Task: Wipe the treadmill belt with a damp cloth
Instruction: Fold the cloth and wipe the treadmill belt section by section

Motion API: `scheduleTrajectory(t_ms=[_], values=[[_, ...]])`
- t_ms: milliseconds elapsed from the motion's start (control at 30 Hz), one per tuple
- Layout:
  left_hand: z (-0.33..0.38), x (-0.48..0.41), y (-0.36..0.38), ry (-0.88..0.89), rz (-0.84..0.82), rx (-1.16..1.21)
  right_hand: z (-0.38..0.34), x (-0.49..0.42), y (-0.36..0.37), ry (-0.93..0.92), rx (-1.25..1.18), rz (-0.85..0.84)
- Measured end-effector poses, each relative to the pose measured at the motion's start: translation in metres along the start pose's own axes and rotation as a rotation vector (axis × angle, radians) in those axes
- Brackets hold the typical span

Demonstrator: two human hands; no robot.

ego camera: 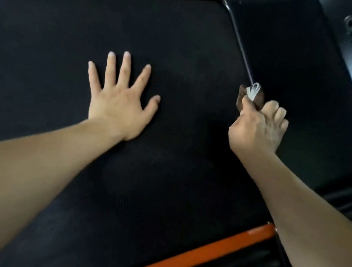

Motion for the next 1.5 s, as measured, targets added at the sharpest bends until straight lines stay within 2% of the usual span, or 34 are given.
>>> scheduleTrajectory(t_ms=[133, 233, 400, 567, 767, 900, 1033, 1267, 1400, 1500], values=[[0.002, 0.019, -0.007, -0.024, -0.051, 0.040, 0.022, 0.048, -0.015, 0.062, -0.005, -0.038], [0.000, 0.072, -0.013, 0.033, -0.066, 0.077, 0.036, 0.078, -0.021, 0.115, -0.014, -0.041], [-0.034, 0.152, -0.015, 0.133, -0.063, 0.091, 0.045, 0.114, -0.029, 0.327, -0.028, -0.109], [-0.065, 0.190, -0.017, 0.200, -0.091, 0.054, 0.049, 0.133, -0.036, 0.341, 0.160, -0.182], [-0.074, 0.197, -0.022, 0.224, -0.102, 0.061, 0.039, 0.131, -0.043, 0.356, 0.270, -0.269], [-0.083, 0.215, -0.022, 0.193, -0.093, 0.089, 0.033, 0.138, -0.049, 0.328, 0.267, -0.357], [-0.104, 0.239, -0.026, 0.120, -0.119, 0.086, 0.027, 0.147, -0.057, 0.323, 0.322, -0.359], [-0.138, 0.300, -0.045, -0.191, -0.213, 0.094, -0.001, 0.163, -0.067, 0.371, 0.189, -0.473], [-0.136, 0.299, -0.051, -0.200, -0.252, 0.126, -0.031, 0.187, -0.071, 0.393, 0.110, -0.473], [-0.140, 0.297, -0.056, -0.189, -0.265, 0.140, -0.046, 0.197, -0.072, 0.344, 0.081, -0.476]])
Point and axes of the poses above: each hand's wrist, its own x-axis away from the middle knuckle, its own y-axis out of the palm, z = x × y, the point moved 3 cm from there along -x, towards the middle knuckle, and after that the axes turned 10 degrees about z, right-handed, at the moved point
